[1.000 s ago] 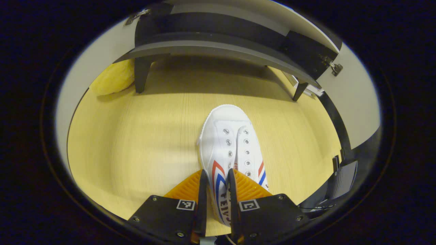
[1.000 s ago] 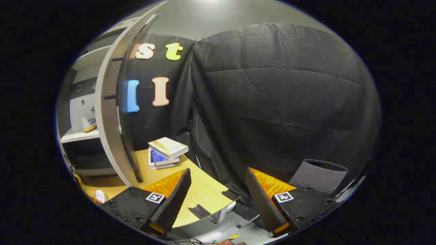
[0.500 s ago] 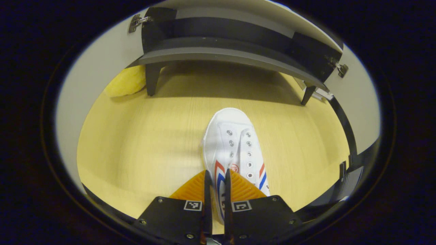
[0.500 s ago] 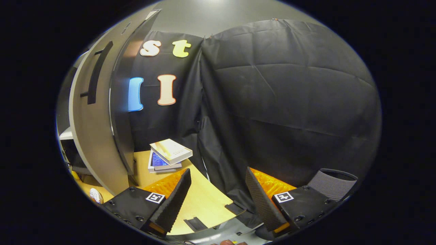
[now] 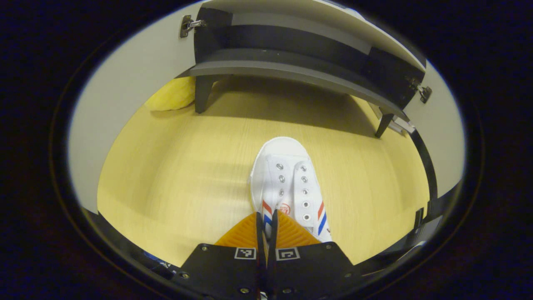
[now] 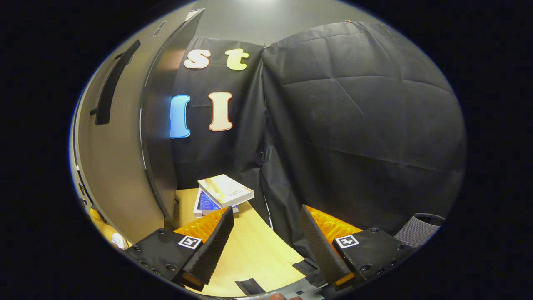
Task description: Grab one shoe with the right hand and put it into the shoe cabinet, grab the other shoe with the left hand and put it into the shoe cabinet; then close the right door with the right hand and the left door with the left hand.
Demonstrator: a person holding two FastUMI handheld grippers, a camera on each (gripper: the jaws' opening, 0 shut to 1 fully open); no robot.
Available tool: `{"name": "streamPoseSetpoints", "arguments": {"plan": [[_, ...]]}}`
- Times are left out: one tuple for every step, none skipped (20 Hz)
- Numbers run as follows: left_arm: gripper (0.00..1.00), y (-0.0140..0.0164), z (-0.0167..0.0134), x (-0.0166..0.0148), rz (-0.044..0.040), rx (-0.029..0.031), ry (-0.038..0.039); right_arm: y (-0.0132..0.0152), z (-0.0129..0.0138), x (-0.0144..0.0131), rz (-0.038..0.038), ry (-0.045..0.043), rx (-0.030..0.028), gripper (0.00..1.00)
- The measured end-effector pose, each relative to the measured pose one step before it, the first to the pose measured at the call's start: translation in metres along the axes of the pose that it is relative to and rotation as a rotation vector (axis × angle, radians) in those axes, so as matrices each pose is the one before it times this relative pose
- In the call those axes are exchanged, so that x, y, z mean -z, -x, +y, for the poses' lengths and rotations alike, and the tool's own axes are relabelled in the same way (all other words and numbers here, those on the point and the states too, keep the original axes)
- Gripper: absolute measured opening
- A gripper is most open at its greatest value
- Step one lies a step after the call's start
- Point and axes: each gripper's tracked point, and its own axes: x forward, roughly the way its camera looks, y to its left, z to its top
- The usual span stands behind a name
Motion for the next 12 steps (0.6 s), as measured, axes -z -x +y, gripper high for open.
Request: {"name": "streamPoseSetpoints", "arguments": {"plan": [[0.02,0.00532,-0.00019,-0.00202,-0.00680,0.00572,0.01120,-0.00200,-0.00004,0.00204,0.00603,-0.00524,-0.00145,1.00],[0.02,0.00193,-0.00195,-0.00440,-0.00434,0.01165,0.01060,-0.00249,-0.00020,0.00017,0.00452,-0.00380,0.00093,0.97],[0.01,0.00437,-0.00245,-0.00669,-0.01709,0.01269,0.00794,-0.00338,-0.00004,0.00114,0.00460,-0.00191,0.00152,0.97],[0.01,0.00452,0.00069,-0.00767,-0.02104,0.00914,0.00215,-0.00252,0.00049,-0.00152,-0.00041,-0.00171,0.00001,0.97],[0.01,0.00594,0.00114,-0.00965,-0.02344,0.00817,-0.00269,-0.00266,0.00099,-0.00291,-0.00533,-0.00118,-0.00226,1.00],[0.01,0.00536,0.00179,-0.01209,-0.02338,0.00679,0.00197,-0.00359,0.00173,-0.00413,-0.00737,0.00060,-0.00136,1.00],[0.01,0.00868,0.00128,-0.01049,-0.02072,0.00826,0.00582,-0.00304,0.00171,-0.00381,-0.00880,0.00222,-0.00324,1.00],[0.01,0.00803,0.00125,-0.01128,-0.02728,0.01059,0.00024,-0.00302,0.00276,-0.00442,-0.00977,0.00331,-0.00463,1.00],[0.01,0.00846,0.00122,-0.01642,-0.03341,0.01149,-0.00798,-0.00384,0.00278,-0.00330,-0.00868,0.00540,-0.00551,0.97],[0.01,0.01192,0.00450,-0.01481,-0.03570,0.01050,-0.01520,-0.00298,0.00239,-0.00354,-0.00654,0.00671,-0.00547,1.00],[0.01,0.01023,0.00499,-0.01700,-0.03407,0.00590,-0.01440,-0.00378,0.00256,-0.00208,-0.00560,0.00601,-0.00601,0.97],[0.01,0.01152,0.00801,-0.02071,-0.03793,0.00598,-0.01332,-0.00371,0.00311,-0.00324,-0.00663,0.00395,-0.00510,1.00]]}}
